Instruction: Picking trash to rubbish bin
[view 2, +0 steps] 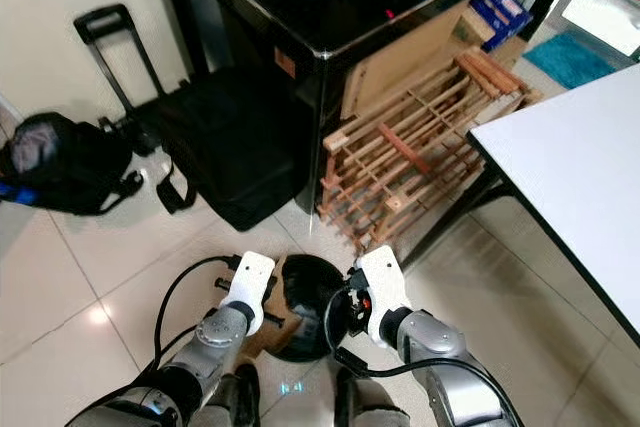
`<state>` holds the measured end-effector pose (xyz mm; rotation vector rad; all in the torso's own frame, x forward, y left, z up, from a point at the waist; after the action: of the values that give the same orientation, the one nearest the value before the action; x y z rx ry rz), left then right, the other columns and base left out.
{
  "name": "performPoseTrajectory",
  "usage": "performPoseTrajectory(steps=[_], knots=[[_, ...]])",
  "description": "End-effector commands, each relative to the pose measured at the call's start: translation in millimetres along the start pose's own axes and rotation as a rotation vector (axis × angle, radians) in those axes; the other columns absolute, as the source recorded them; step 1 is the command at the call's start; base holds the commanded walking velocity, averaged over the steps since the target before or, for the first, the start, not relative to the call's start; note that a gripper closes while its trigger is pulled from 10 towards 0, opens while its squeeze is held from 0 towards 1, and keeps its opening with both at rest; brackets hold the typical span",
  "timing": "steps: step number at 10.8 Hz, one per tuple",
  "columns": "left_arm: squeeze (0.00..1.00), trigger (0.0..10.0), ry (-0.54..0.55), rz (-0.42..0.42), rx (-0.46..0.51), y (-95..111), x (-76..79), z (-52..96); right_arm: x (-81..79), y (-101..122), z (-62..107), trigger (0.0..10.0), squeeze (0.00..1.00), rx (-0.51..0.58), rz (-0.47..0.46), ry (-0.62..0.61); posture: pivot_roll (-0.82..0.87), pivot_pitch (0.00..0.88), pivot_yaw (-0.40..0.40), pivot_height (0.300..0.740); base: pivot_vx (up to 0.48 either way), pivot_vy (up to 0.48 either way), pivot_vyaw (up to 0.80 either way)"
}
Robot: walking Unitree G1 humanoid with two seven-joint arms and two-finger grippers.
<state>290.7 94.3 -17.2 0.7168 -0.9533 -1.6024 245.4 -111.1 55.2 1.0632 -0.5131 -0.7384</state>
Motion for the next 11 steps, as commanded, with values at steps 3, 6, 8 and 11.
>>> performPoseTrajectory(steps=[3, 6, 8, 11], knots=[[0.00, 10.0, 0.001, 0.002, -0.030, -8.1, 3.5, 1.3, -8.7, -7.1, 8.0, 10.0, 0.00, -0.030, -0.016, 0.036, -0.14, 0.328, -0.075, 0.740, 0.000, 0.000, 0.00], [0.00, 10.0, -0.008, -0.001, -0.019, -6.4, 7.2, 0.7, -0.8, -7.6, 7.5, 10.0, 0.00, -0.048, -0.009, -0.048, -0.14, 0.338, -0.079, 0.740, 0.000, 0.000, 0.00], [0.00, 10.0, -0.008, 0.000, -0.018, -6.5, 7.9, 0.8, -2.5, -5.9, 7.0, 10.0, 0.00, -0.041, -0.011, -0.039, -0.14, 0.339, -0.080, 0.740, 0.000, 0.000, 0.00], [1.00, 10.0, -0.025, -0.028, -0.010, -5.2, 10.3, 0.5, -5.1, -5.8, 7.3, 10.0, 0.00, -0.040, -0.014, -0.036, -0.14, 0.351, -0.083, 0.740, 0.000, 0.000, 0.00]])
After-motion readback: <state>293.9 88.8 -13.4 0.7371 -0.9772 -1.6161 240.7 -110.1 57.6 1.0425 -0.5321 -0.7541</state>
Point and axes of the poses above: a point about 5 cm out from each wrist's last joint towards the gripper, its own z axis pointing back from the gripper into the wrist, its own y axis along the axis of the wrist's last joint, x = y × z, the point moved 1 cm from there along -z, pointing out of the wrist towards the gripper, and after that the axes turned 12 degrees about z, right-handed, at the moved point
